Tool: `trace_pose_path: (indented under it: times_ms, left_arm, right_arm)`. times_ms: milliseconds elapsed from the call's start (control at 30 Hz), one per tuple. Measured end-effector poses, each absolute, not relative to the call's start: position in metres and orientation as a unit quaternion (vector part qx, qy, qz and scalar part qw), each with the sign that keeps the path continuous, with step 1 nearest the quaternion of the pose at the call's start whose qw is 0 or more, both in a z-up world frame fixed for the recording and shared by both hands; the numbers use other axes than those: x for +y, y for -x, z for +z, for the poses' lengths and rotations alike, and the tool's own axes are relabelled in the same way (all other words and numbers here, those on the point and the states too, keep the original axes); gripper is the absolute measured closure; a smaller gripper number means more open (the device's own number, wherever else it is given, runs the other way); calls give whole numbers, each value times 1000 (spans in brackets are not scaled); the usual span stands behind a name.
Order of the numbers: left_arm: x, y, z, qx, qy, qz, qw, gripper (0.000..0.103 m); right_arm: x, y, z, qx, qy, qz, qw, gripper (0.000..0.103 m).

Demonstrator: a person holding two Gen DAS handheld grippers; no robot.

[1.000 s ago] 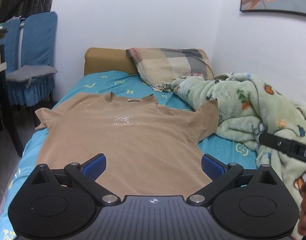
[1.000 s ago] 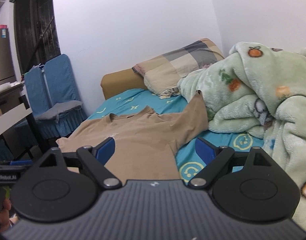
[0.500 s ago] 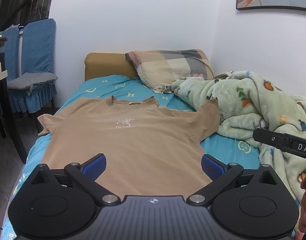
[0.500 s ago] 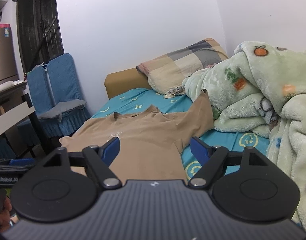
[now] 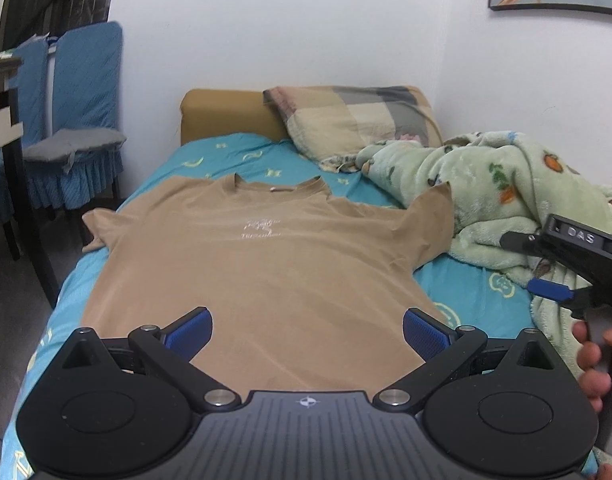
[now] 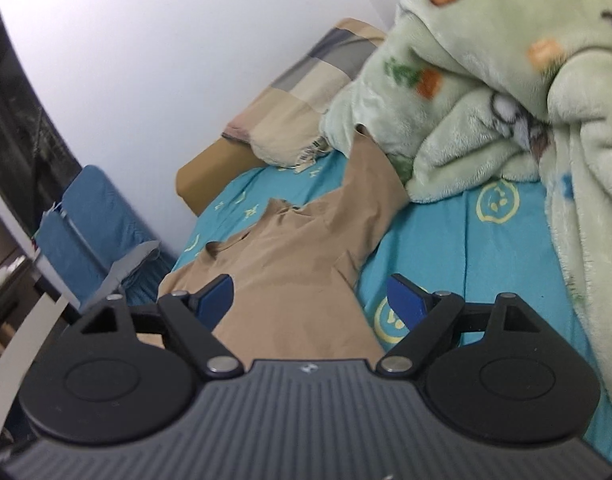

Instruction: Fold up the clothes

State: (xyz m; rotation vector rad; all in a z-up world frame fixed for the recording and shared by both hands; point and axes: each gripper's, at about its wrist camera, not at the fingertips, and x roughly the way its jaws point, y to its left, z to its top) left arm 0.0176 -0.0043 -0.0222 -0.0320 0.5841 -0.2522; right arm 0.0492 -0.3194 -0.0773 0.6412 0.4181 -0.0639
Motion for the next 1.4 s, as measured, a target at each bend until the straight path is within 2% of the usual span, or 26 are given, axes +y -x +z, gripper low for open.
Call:
trace_pose_path:
  times_ms: [467,600,633,667,700,867,1100,1133,1200,1233,1267,1333,1400]
  left_arm:
    - [-4,-48,-61,330,0,-77,941,0]
    - [0,-63,-72,339,13,-69,938,0]
    - [0,-66,-74,338,15,-67,939,0]
    - [0,-70,-76,338,16,-64,939,0]
    - [0,-73,-77,338,17,-62,939,0]
    - [1,-92,-83,339,35,-52,939,0]
    - [-5,-119,-91,341,49,-50,937,0]
    - [-6,-122,-92,340,49,-51,938,0]
    - [-7,-125,-91,334,43,-50,940,0]
    - [-7,-127,-89,331,42,-48,941,0]
    - [-6,-127,-86,327,39,-45,943,0]
    - [-5,-127,-80,315,21,-35,948,0]
    - [-6,-124,-72,300,-17,-20,953,1]
  right_arm:
    - [-391,-161,-162,159,-488,-24,858,17]
    - [-403,-202,-195,176,-510,-31,842,18]
    - [-404,-211,-202,176,-510,-30,841,19]
    - [-405,-220,-209,173,-509,-28,843,28]
    - [-405,-229,-213,165,-501,-22,849,29]
    - [-385,-275,-213,173,-407,9,897,30]
    - [-386,-324,-209,160,-391,24,906,31]
    - [-388,-329,-207,160,-386,21,908,35]
    - [-388,-337,-199,162,-373,10,914,56]
    - [-385,-339,-192,166,-358,-1,919,72]
    - [-379,-338,-184,166,-329,-19,929,84]
    - [-363,-333,-165,156,-262,-53,951,93]
    - [-346,-327,-138,141,-210,-74,965,94]
